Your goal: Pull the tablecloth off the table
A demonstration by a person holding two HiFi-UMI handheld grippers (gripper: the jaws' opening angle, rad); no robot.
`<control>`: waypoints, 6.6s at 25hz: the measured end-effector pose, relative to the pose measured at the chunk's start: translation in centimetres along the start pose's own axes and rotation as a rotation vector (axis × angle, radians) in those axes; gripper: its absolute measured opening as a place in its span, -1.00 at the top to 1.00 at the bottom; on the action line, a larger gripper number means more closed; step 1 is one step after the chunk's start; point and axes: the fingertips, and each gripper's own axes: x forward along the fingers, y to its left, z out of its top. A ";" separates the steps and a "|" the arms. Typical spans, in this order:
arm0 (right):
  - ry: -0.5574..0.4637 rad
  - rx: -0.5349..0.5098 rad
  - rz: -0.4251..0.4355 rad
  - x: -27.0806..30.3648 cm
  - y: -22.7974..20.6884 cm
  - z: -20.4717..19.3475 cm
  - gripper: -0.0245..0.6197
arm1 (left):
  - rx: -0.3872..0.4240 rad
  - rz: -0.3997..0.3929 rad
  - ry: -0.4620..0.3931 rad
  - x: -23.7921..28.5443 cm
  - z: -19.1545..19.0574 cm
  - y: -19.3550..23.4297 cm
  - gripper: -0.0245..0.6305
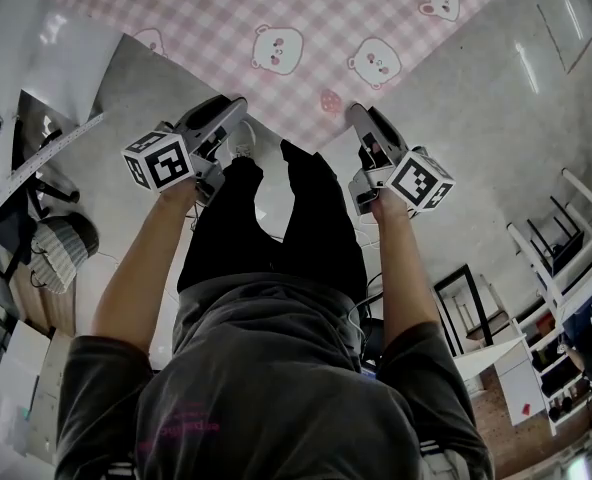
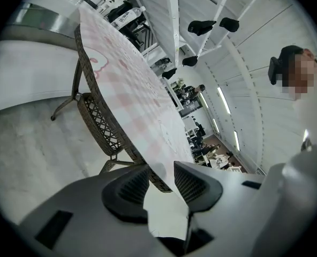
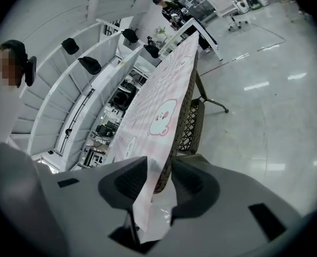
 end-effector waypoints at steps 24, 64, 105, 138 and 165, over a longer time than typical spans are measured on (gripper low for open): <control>-0.026 0.032 0.034 -0.1 0.6 0.3 0.86 | -0.084 -0.020 0.033 0.9 -0.8 0.7 0.73; -0.274 -0.094 0.185 -1.9 3.1 1.1 0.91 | 0.153 -0.286 -0.129 -1.4 1.7 -4.1 0.93; -0.560 -0.469 0.522 -1.1 0.9 -2.5 0.91 | 0.550 -0.554 -0.452 -1.5 -1.8 -1.0 0.93; -0.829 -0.935 0.761 -3.8 4.6 -0.8 0.91 | 0.988 -0.891 -0.747 -2.9 -0.7 -4.1 0.93; -0.912 -0.924 0.842 -3.4 1.7 -9.6 0.91 | 1.121 -0.984 -0.663 -6.7 -7.6 -0.4 0.93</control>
